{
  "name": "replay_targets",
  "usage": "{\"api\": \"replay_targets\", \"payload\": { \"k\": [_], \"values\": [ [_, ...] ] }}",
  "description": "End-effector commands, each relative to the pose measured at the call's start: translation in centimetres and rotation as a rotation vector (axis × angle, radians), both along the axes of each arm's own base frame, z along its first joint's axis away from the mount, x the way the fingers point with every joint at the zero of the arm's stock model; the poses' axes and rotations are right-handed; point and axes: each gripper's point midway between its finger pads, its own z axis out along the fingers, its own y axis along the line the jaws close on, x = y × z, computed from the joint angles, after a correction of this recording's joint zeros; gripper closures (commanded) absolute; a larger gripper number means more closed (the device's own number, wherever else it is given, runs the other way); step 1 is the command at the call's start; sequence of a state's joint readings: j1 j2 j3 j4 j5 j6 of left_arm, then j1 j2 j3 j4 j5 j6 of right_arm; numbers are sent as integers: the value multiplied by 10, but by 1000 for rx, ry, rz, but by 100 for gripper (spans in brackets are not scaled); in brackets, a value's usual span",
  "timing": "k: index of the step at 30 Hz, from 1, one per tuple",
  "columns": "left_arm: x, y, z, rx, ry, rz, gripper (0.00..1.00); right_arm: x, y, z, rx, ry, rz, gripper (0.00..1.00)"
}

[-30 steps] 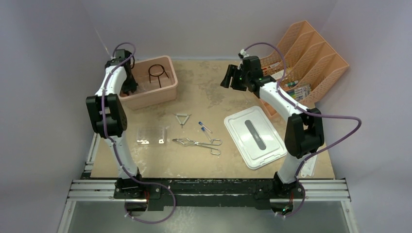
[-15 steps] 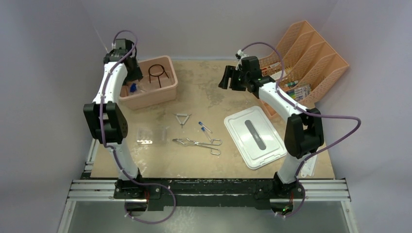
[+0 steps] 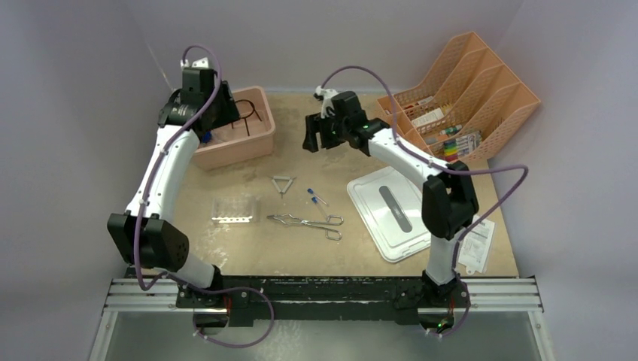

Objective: Organize the chemistry lab equipment

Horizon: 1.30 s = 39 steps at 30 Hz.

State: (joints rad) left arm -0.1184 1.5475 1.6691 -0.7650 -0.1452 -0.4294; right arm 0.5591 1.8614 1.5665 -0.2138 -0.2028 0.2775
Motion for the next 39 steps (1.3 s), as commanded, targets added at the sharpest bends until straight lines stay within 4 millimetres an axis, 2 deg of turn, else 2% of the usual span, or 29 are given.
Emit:
{"api": "replay_targets", "payload": {
  "k": [1,5,9,16,19,25,31,39],
  "values": [
    [-14,12,-11,-54,-6,131,44,-14,43,-23,-81,-40,220,30],
    [-32,17,-4,-92,-50,186,50,-26,72,-48,-123,-45,298,36],
    [-53,12,-5,-162,-92,195,54,-35,94,-65,-139,-61,337,37],
    [-76,0,-28,-246,-118,152,55,-24,108,-89,-178,-90,285,37],
    [-78,-3,-38,-251,-101,137,56,-17,112,-91,-183,-107,267,40],
    [-79,-11,-55,-267,-56,105,56,-11,114,-106,-214,-127,286,49],
    [-77,-11,-61,-251,-34,92,56,-29,131,-115,-176,-76,422,50],
    [-76,-6,-61,-215,-18,97,60,-33,131,-143,-257,-86,479,53]
  ]
}}
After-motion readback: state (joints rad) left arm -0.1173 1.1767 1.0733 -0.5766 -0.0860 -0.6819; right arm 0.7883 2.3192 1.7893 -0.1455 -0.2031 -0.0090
